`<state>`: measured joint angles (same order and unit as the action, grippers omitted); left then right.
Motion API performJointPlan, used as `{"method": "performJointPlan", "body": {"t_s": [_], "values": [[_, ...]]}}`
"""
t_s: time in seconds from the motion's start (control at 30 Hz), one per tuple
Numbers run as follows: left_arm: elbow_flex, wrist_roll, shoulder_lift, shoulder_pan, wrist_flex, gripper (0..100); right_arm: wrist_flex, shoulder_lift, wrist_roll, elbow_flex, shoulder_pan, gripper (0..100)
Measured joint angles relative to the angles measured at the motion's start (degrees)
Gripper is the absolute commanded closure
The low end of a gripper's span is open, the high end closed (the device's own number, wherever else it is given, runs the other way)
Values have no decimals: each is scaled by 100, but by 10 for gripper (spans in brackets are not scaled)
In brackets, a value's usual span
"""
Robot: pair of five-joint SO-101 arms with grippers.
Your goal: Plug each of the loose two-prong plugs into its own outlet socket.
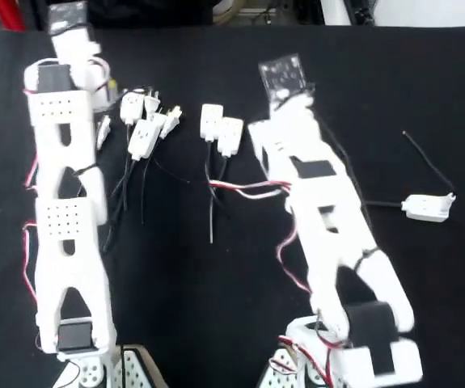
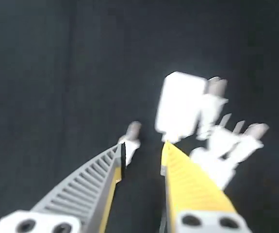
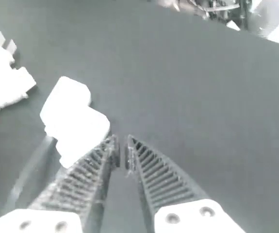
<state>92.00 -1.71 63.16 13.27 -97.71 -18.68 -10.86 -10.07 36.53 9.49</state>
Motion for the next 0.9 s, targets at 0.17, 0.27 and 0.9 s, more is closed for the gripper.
{"method": "performJointPlan", "body": {"t_s": [0.17, 0.27, 0.9], "values": [[9, 70, 334, 571, -255, 927, 220, 1160, 563, -976, 273, 966], [35, 422, 615, 651, -290, 936, 440, 1820, 1055, -1565, 202, 966], [-360, 501, 677, 642, -290, 972, 334, 6127, 958, -6409, -281, 986]]}}
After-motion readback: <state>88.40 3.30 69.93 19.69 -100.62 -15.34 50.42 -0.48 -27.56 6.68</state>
